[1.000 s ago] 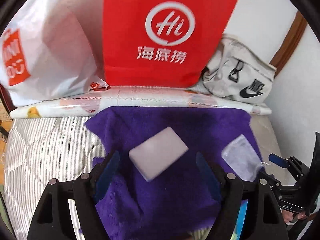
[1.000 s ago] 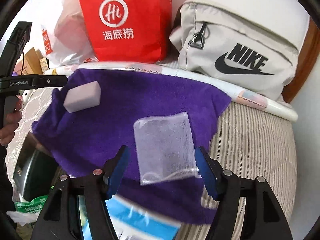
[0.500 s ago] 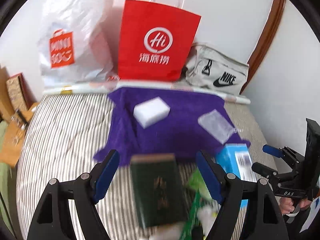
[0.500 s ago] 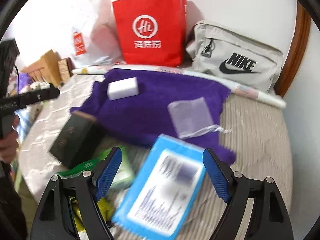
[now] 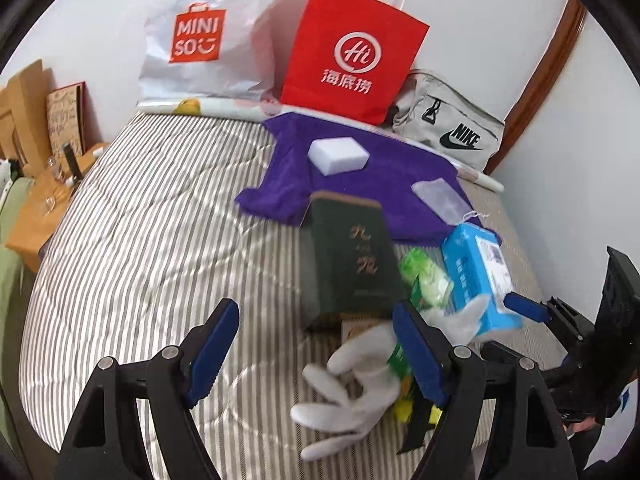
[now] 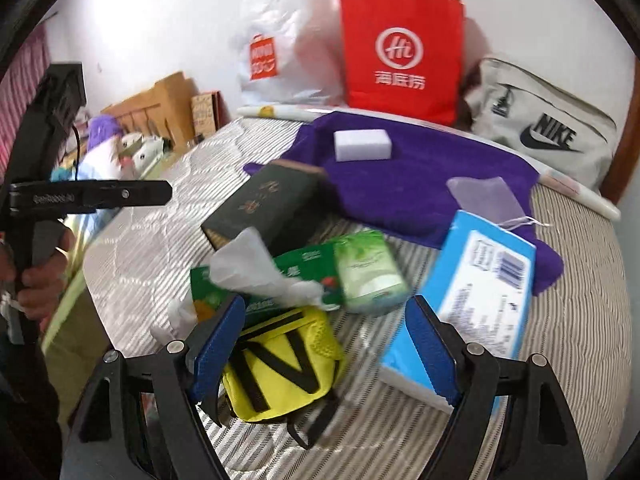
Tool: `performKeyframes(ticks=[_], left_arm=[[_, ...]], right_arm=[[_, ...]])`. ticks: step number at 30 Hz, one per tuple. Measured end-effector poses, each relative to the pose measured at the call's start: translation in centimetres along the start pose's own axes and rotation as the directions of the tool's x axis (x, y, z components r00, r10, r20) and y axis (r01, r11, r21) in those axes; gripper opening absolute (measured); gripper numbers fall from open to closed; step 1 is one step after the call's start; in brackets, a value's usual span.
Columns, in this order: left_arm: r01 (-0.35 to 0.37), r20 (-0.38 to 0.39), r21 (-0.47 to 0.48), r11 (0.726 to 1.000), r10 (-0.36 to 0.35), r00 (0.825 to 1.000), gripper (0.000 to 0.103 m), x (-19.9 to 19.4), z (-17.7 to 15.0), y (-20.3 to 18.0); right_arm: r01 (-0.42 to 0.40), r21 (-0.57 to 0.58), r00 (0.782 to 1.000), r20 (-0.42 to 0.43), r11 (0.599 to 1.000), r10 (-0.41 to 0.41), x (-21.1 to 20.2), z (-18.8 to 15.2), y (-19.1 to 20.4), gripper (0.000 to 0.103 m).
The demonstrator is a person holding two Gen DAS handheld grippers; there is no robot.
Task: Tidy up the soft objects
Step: 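Move the right gripper to the white tissue and grasp it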
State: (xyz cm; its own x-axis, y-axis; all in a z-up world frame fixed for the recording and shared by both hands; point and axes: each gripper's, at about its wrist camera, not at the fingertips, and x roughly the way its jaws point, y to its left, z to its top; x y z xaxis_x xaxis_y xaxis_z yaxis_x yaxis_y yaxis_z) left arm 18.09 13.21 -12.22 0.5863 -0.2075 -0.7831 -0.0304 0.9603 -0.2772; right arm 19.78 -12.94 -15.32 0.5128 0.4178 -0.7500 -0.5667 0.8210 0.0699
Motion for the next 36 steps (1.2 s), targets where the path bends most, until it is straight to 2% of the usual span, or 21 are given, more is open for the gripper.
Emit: performKeyframes(ticks=[3, 11, 17, 19, 20, 21, 29, 36], left_arm=[[-0.003, -0.022, -0.038, 0.999, 0.002, 1.000, 0.078, 0.5, -1.2, 1.1], [0.012, -0.057, -0.095, 0.995, -0.017, 0.998, 0.078, 1.8, -2.4, 3.2], [0.027, -0.086, -0.083, 0.996, -0.034, 0.996, 0.078, 2.8, -2.6, 3.7], [0.025, -0.091, -0.074, 0.997, -0.031, 0.995, 0.078, 2.9, -2.6, 3.8], [0.025, -0.092, -0.069, 0.997, -0.031, 0.995, 0.078, 3.0, -2.6, 3.8], [0.025, -0.093, -0.066, 0.997, -0.032, 0.995, 0.078, 3.0, -2.7, 3.9], [0.045, -0.096, -0.022, 0.999, -0.047, 0.994, 0.078, 2.9, -3.2, 3.9], [0.083, -0.106, 0.006, 0.997, -0.082, 0.991, 0.078, 3.0, -3.6, 2.7]], right_arm=[[0.022, -0.024, 1.000, -0.018, 0.999, -0.022, 1.2, -0.3, 0.9, 0.071], [0.019, -0.046, 0.999, -0.040, 0.999, -0.021, 4.1, -0.2, 1.7, 0.063], [0.030, -0.052, 0.996, -0.078, 0.998, -0.034, 6.4, 0.3, 2.1, 0.055], [0.024, -0.041, 0.997, -0.079, 0.999, -0.027, 6.8, 0.4, 2.0, 0.047], [0.013, -0.034, 0.996, -0.084, 0.999, -0.016, 6.9, 0.5, 2.0, 0.035], [0.006, -0.025, 0.996, -0.090, 1.000, -0.009, 7.1, 0.5, 1.9, 0.031], [0.036, 0.003, 0.998, -0.050, 0.999, -0.036, 6.3, 0.7, 1.7, 0.028], [0.084, 0.024, 0.996, 0.031, 0.996, -0.085, 2.9, 1.6, 1.4, 0.028]])
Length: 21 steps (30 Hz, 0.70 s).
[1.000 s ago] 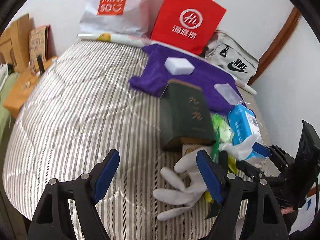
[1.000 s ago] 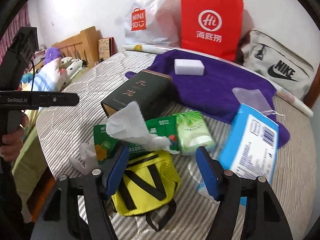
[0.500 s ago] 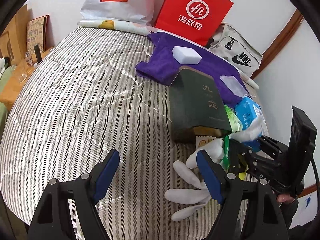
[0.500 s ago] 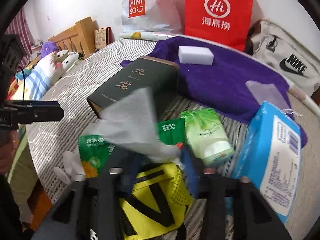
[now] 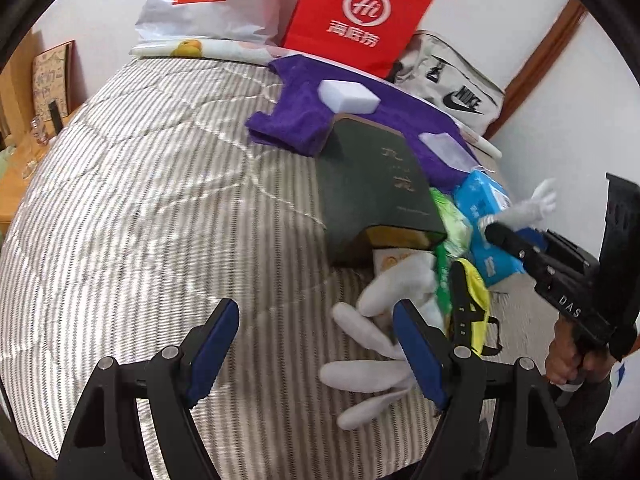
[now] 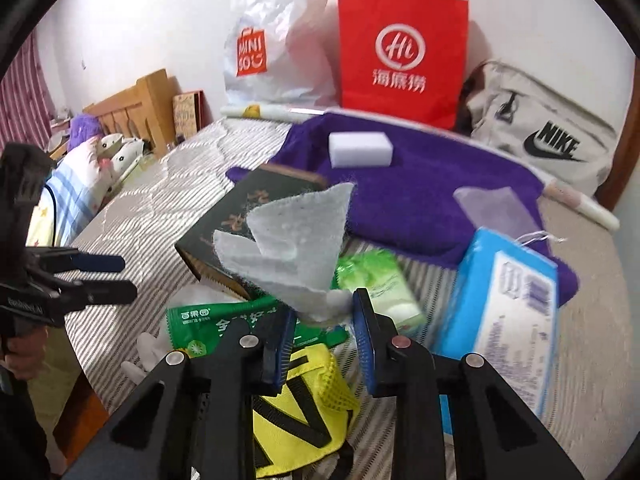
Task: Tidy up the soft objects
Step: 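Move the right gripper to the white tissue and grasp it, then grasp the black strap with the left gripper while the right gripper holds the tissue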
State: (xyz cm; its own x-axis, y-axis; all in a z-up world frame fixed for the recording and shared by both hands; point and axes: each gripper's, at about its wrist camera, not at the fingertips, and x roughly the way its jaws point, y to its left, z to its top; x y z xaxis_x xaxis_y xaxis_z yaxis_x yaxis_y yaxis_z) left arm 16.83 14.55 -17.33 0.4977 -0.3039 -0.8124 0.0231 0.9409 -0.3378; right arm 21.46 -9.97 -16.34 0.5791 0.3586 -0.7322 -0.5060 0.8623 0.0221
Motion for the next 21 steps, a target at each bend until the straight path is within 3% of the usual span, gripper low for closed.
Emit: performKeyframes(ticks=[6, 10, 15, 17, 19, 21], left_arm=[[0.034, -0.007, 0.074, 0.997, -0.034, 0.999, 0.078, 0.1, -0.7, -3.3], [0.099, -0.028, 0.092, 0.991, -0.097, 0.995, 0.078, 0.1, -1.7, -5.8], [0.078, -0.033, 0.137, 0.987, -0.074, 0.997, 0.076, 0.2, -3.2, -8.8], [0.063, -0.027, 0.136, 0.989, -0.060, 0.998, 0.073, 0.3, -3.9, -9.5], [0.070, -0.033, 0.124, 0.990, -0.066, 0.997, 0.061, 0.6, -4.4, -9.9], [0.078, -0.040, 0.104, 0.992, -0.074, 0.996, 0.059, 0.8, -4.8, -10.3]], right_arm=[[0.018, 0.023, 0.999, 0.032, 1.000, -0.019, -2.5, -0.2, -0.8, 0.028], [0.035, 0.031, 0.998, 0.042, 0.999, -0.036, -3.9, -1.1, -1.3, 0.028], [0.045, 0.062, 0.998, 0.050, 0.997, -0.048, -5.8, -2.9, -2.7, 0.028], [0.045, 0.068, 0.997, 0.052, 0.997, -0.048, -6.4, -3.7, -3.1, 0.028], [0.048, 0.075, 0.997, 0.053, 0.996, -0.052, -7.1, -4.6, -3.7, 0.028], [0.046, 0.087, 0.997, 0.053, 0.995, -0.051, -7.5, -5.5, -4.3, 0.028]])
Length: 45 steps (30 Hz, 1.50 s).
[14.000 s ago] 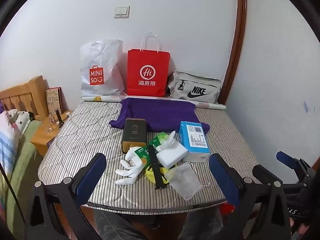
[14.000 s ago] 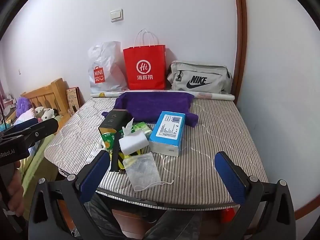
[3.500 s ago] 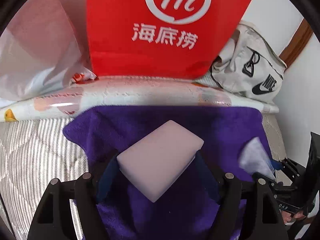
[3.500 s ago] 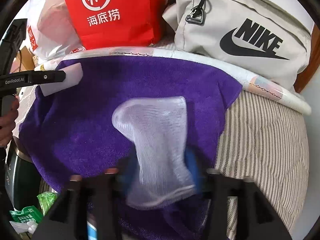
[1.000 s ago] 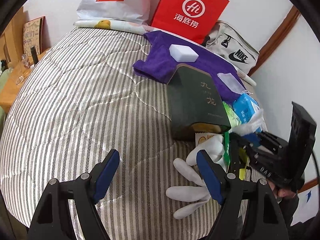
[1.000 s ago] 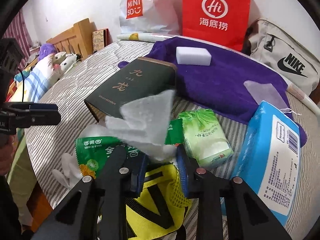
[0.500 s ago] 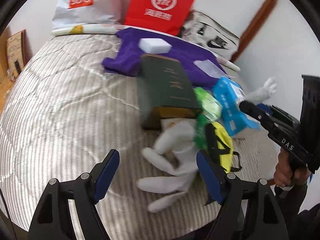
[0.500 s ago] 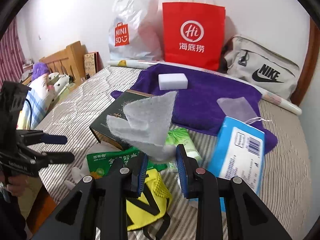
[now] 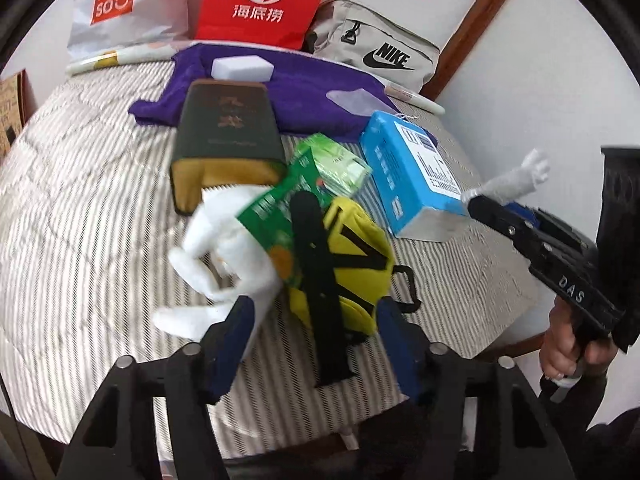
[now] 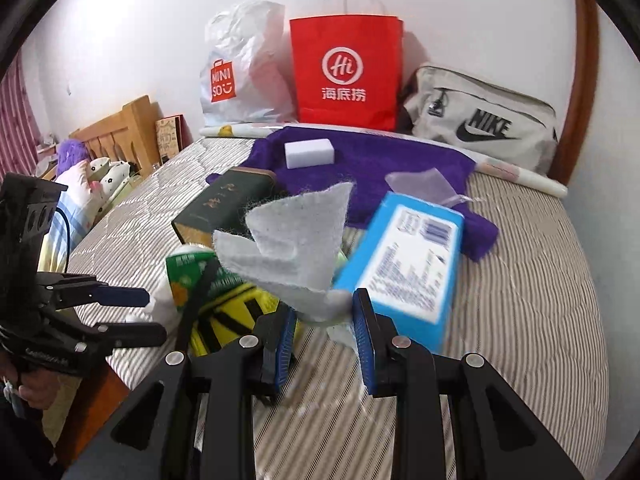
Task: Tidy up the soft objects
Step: 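Grasp the black strap with the left gripper while the right gripper holds the tissue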
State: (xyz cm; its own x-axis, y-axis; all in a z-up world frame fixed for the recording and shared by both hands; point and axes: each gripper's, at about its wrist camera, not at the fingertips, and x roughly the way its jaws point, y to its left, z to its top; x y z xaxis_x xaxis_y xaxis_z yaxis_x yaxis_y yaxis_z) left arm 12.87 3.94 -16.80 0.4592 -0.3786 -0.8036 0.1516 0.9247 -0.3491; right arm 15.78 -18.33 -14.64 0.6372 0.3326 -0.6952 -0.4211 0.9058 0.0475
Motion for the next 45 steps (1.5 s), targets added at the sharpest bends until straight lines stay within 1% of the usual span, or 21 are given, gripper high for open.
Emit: performKeyframes(ticks=[1, 3, 6, 9, 12, 17, 20, 24, 28, 33, 35, 37, 38, 42, 45], left_arm=[[0.004, -0.003, -0.002, 1.000, -0.004, 1.000, 0.058, 0.1, -0.2, -0.2], [0.004, -0.006, -0.004, 1.000, -0.004, 1.000, 0.052, 0.3, -0.3, -0.6], [-0.028, -0.007, -0.001, 1.000, 0.028, 1.000, 0.052, 0.8, -0.1, -1.1], [-0.069, -0.019, -0.023, 0.997, 0.068, 0.997, 0.041, 1.5, 0.3, -1.2], [-0.081, -0.025, -0.060, 0.995, 0.080, 0.996, 0.041, 2.1, 0.7, -1.1], [-0.126, -0.048, -0.067, 0.990, 0.123, 0.991, 0.038, 3.5, 0.9, -1.5], [-0.139, -0.043, -0.067, 0.988, 0.136, 0.990, 0.031, 3.8, 0.9, -1.6], [-0.140, -0.029, -0.062, 0.988, 0.138, 0.990, 0.030, 3.3, 0.8, -1.8], [-0.149, -0.042, -0.072, 0.986, 0.146, 0.988, 0.030, 3.7, 0.8, -1.6], [-0.126, -0.036, -0.113, 0.986, 0.123, 0.992, 0.029, 3.9, 1.0, -0.9], [-0.119, -0.023, -0.095, 0.988, 0.117, 0.993, 0.026, 3.3, 0.9, -1.2], [-0.094, -0.016, -0.097, 0.991, 0.093, 0.996, 0.021, 2.6, 0.9, -1.2], [-0.083, -0.015, -0.100, 0.992, 0.082, 0.997, 0.021, 2.4, 0.9, -1.1], [-0.091, -0.017, -0.101, 0.991, 0.090, 0.996, 0.020, 2.2, 0.7, -0.8], [-0.078, -0.002, -0.116, 0.990, 0.078, 0.997, 0.020, 1.5, 0.5, -0.6]], right_arm=[[0.000, 0.005, 1.000, 0.000, 1.000, 0.000, -0.2, -0.4, -0.3, 0.028], [-0.001, 0.015, 1.000, 0.000, 1.000, 0.001, -0.4, -1.0, -1.0, 0.028], [-0.014, 0.035, 1.000, 0.008, 0.999, 0.014, -0.6, -1.8, -1.8, 0.028], [-0.034, 0.052, 0.999, 0.010, 0.998, 0.033, -0.4, -2.4, -2.4, 0.028], [-0.039, 0.059, 0.999, 0.002, 0.997, 0.039, -0.2, -3.0, -2.9, 0.028], [-0.038, 0.078, 0.999, -0.019, 0.996, 0.040, 0.0, -4.4, -4.0, 0.028], [-0.035, 0.083, 0.999, -0.037, 0.996, 0.038, 0.1, -5.3, -4.4, 0.029], [-0.043, 0.097, 0.997, -0.063, 0.994, 0.050, 0.5, -6.3, -4.5, 0.029], [-0.054, 0.095, 0.995, -0.079, 0.994, 0.062, 1.0, -6.9, -4.2, 0.029], [-0.059, 0.076, 0.994, -0.084, 0.995, 0.065, 1.1, -6.9, -3.6, 0.029], [-0.051, 0.072, 0.995, -0.085, 0.996, 0.057, 1.0, -6.9, -3.5, 0.029], [-0.049, 0.073, 0.995, -0.084, 0.996, 0.055, 0.9, -6.9, -3.5, 0.029], [-0.048, 0.075, 0.995, -0.085, 0.996, 0.055, 0.9, -7.0, -3.6, 0.029], [-0.047, 0.074, 0.995, -0.089, 0.996, 0.054, 0.9, -7.0, -3.4, 0.029], [-0.045, 0.065, 0.995, -0.088, 0.997, 0.051, 0.8, -6.9, -3.1, 0.029]])
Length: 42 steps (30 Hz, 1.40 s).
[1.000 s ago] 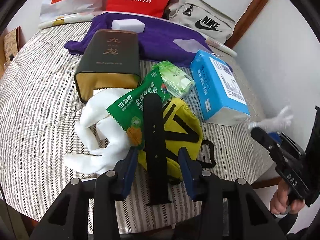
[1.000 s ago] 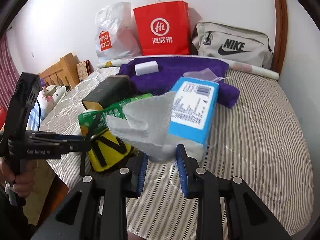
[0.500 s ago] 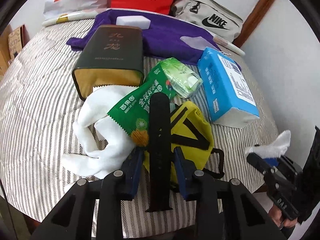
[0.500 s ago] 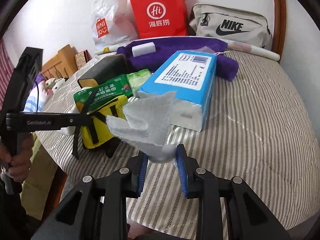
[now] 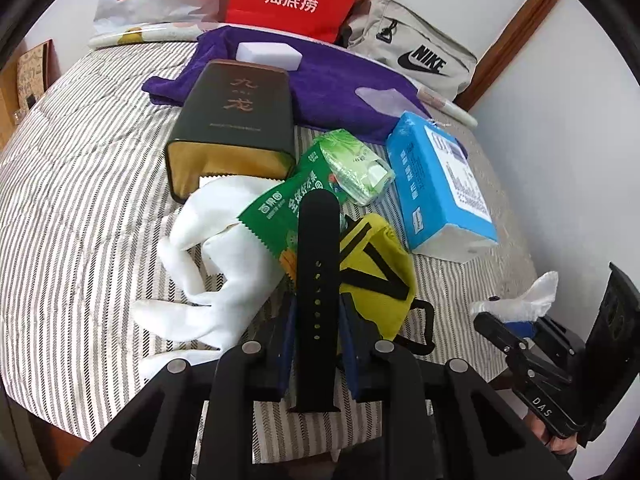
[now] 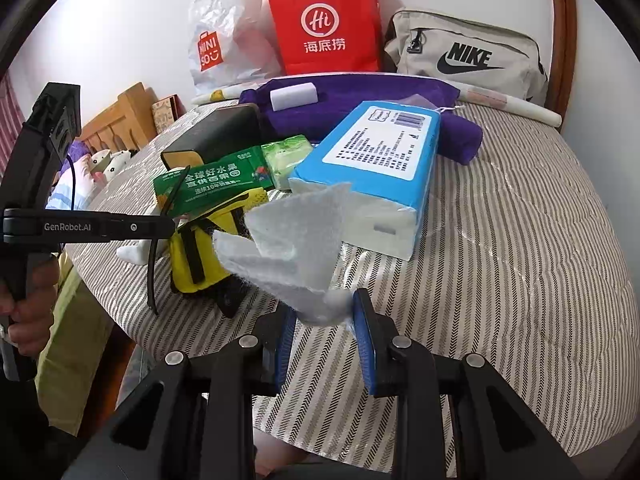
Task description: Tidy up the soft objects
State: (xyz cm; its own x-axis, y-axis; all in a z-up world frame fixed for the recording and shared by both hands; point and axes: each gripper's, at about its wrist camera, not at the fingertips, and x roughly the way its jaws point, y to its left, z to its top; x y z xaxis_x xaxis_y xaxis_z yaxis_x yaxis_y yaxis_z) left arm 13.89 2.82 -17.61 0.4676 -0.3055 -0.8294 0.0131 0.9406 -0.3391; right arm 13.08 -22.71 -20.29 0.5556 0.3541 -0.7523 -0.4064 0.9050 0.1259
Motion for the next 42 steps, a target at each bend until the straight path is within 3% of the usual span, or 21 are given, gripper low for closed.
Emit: performKeyframes(ticks=[21, 42], left_arm=[[0.051, 0.096, -0.064, 0.997, -0.045, 0.994, 0.020, -4.3, 0.2, 2.6], [0.032, 0.143, -0.043, 0.999, -0.026, 0.989, 0.020, -5.4, 7.2, 2.8]], right_arm=[[0.045, -0.003, 0.998, 0.034, 0.999, -0.045, -2.5, 0.6, 0.3, 0.029], [0.032, -0.009, 0.994, 0.106, 0.999, -0.031, -2.7, 7.9, -0.7, 0.029]])
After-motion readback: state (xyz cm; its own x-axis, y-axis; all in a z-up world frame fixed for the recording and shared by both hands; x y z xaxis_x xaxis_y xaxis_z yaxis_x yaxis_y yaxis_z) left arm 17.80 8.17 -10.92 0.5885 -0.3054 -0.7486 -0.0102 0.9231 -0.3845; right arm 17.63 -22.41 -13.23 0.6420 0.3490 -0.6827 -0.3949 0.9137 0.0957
